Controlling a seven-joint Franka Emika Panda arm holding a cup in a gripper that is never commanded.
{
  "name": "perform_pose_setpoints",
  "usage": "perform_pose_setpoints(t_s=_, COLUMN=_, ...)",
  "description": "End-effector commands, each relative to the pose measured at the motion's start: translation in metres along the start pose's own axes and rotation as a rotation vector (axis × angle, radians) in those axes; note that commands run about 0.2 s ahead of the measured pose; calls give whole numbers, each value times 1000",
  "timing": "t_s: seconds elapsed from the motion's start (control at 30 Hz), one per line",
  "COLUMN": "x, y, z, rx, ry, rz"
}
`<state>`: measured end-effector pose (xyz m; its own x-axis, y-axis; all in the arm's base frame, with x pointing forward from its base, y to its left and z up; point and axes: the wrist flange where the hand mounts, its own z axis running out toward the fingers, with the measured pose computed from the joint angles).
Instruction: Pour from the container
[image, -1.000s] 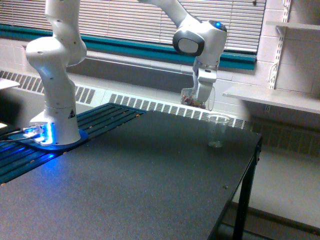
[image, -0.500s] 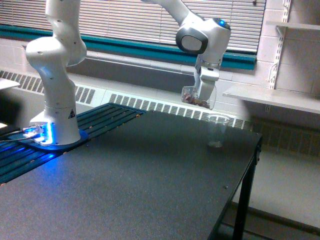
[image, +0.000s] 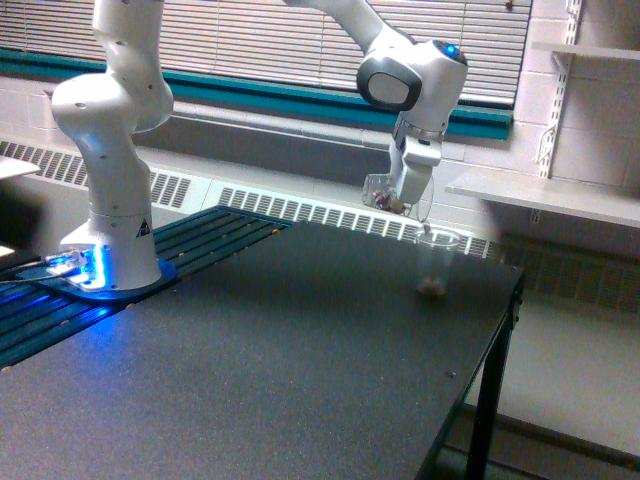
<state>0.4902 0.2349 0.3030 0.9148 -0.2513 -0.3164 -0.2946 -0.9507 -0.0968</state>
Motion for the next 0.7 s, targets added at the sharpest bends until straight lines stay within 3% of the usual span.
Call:
perform_pose_setpoints(t_s=0.03, x=-1, y=-7, z=-2, rx=-8, ry=-3, rz=-11)
perform_pose_setpoints(t_s=0.4, x=-1, y=-11, z=-3, rx=-14, ry=-5, rz=-13)
perform_pose_setpoints(t_s=0.7, x=-5, y=-10, z=-7, rx=-38, ry=-33, rz=-26)
